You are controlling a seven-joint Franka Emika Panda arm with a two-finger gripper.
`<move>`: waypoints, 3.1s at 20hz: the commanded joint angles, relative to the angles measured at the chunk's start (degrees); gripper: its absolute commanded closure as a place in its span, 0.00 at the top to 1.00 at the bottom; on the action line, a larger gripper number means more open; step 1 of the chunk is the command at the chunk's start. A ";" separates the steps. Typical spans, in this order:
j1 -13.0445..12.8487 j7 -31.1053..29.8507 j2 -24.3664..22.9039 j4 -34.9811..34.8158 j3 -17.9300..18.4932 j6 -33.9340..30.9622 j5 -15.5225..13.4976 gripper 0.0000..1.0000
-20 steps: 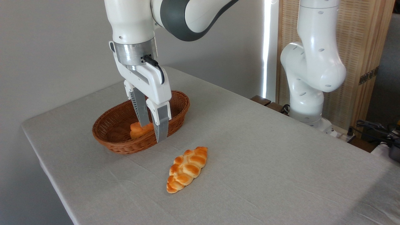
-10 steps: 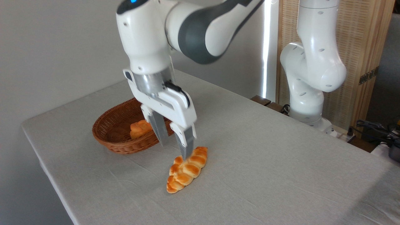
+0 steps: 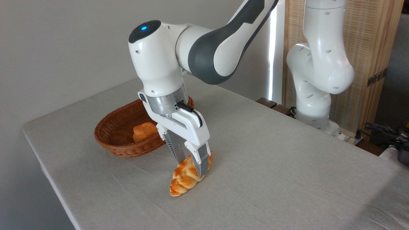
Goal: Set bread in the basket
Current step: 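Close the gripper on the braided bread roll, then lift the braided roll and carry it over the wicker basket, then lower the roll into the basket and open the gripper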
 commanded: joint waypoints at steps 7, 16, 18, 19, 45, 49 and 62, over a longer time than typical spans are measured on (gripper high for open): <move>-0.96 0.06 0.96 -0.72 -0.30 2.89 0.33 0.47; -1.14 1.20 1.04 -0.72 -0.39 2.98 0.16 0.31; -1.14 1.29 1.04 -0.72 -0.39 2.89 0.16 0.31; -1.14 1.55 0.96 -0.63 -0.39 2.97 0.07 0.31; -1.05 1.29 2.62 9.47 -18.85 -1.16 -14.78 1.00; -1.05 1.38 3.06 9.47 -18.76 -1.07 -14.70 1.00; 1.06 1.12 0.35 12.99 -14.38 -1.24 -14.52 1.00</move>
